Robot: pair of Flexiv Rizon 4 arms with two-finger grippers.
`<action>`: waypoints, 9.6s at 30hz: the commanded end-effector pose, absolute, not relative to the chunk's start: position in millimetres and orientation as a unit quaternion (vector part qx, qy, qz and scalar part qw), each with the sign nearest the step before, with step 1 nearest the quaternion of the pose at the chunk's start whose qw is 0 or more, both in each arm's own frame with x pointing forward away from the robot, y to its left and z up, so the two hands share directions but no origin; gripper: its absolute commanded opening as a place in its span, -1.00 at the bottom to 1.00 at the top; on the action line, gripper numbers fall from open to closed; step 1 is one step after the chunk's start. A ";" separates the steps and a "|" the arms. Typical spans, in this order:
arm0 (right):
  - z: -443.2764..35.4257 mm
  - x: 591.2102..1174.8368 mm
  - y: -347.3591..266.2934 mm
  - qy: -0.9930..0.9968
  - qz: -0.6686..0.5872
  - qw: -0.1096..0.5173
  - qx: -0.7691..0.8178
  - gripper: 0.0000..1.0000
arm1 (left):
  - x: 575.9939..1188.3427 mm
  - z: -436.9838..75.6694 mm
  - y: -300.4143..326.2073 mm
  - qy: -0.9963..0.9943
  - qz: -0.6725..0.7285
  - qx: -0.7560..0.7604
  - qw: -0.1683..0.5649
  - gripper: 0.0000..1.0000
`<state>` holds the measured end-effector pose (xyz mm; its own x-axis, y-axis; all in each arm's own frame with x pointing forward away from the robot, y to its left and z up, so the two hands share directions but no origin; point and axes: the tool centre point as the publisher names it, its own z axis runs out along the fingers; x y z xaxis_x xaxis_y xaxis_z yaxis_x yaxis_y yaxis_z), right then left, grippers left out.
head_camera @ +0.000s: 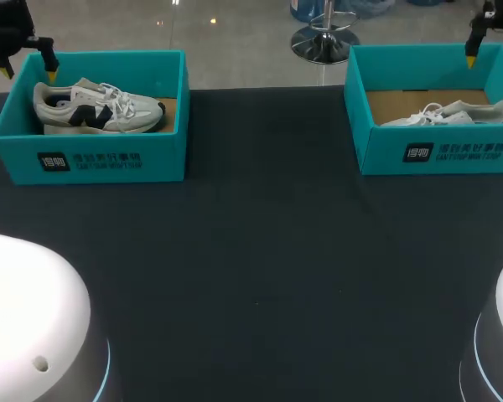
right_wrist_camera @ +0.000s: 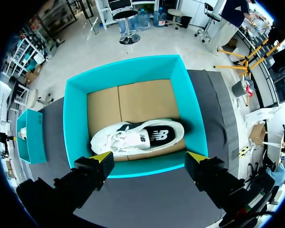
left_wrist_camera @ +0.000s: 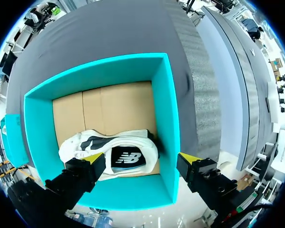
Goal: Take the shoe out of the shoebox, open the shoe tongue, remove and reinsert the insole, then place the shoe into the shoebox
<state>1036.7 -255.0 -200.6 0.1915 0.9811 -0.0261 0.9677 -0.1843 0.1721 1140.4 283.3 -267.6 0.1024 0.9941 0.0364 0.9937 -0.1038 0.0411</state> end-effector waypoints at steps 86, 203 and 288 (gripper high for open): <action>-200.2 1036.5 -254.8 0.634 0.044 0.075 0.768 1.00 | 1133.0 -238.5 284.3 0.656 0.039 0.754 0.026 -1.00; -200.2 1036.5 -254.8 0.634 0.044 0.075 0.768 1.00 | 752.4 -150.9 -58.9 0.610 -0.038 0.789 0.062 -1.00; -200.2 1036.5 -254.8 0.634 0.044 0.075 0.768 1.00 | 723.3 -291.3 -107.3 0.677 -0.066 0.731 0.056 1.00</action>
<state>1036.7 -255.0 -200.6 0.1915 0.9812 -0.0261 0.9677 -0.1842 0.1721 738.1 -140.0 -316.8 0.0804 0.9923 -0.0944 0.9952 -0.0851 -0.0476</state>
